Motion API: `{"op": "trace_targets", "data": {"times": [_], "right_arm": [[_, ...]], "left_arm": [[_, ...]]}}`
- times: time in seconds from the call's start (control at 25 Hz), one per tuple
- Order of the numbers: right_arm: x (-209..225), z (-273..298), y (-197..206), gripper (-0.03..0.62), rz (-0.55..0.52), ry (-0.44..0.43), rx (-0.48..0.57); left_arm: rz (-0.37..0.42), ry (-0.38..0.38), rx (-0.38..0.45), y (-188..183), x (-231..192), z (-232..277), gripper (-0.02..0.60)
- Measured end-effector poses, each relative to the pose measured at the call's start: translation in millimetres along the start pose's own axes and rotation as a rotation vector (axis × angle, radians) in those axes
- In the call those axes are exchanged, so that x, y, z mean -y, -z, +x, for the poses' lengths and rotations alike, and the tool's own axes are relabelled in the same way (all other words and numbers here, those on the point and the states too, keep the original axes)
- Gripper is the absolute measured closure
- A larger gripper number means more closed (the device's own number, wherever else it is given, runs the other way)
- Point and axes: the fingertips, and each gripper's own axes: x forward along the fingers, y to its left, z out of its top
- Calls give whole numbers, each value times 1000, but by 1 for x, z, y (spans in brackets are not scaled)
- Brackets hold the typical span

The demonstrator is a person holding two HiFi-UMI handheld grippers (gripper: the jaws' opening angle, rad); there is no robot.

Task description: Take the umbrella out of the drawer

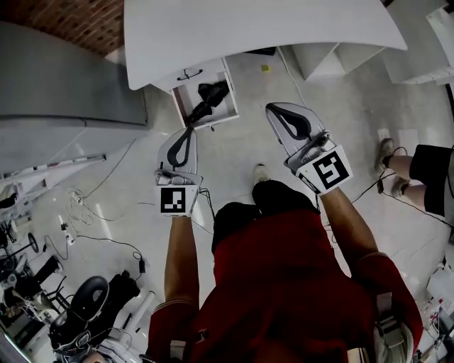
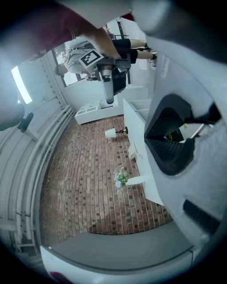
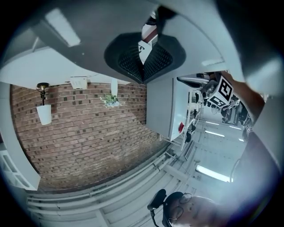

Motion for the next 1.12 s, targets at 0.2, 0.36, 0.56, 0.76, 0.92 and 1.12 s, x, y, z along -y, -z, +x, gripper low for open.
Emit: {"op": "trace_targets", "data": {"times": [0.2,0.36,0.56,0.76,0.92,1.12], "right_arm": [[23,23,27,582,28,5,-40],[39,39,49,582,44,27,-62],[59,62,87,582,49,74,-81],[73,83,134,582,55,95,-111],[83,97,168,582,46,124,-109],[94,108,213,582,50,155,-130]], "left_arm": [[-11,25,-46,31,-13,43,575],[6,68,-98,64,-23,74,575],[36,132,-140,115,-36,114,575],[55,171,-188,178,-50,152,575],[72,204,-230,231,-59,179,574],[87,253,-285,291,-66,210,528]]}}
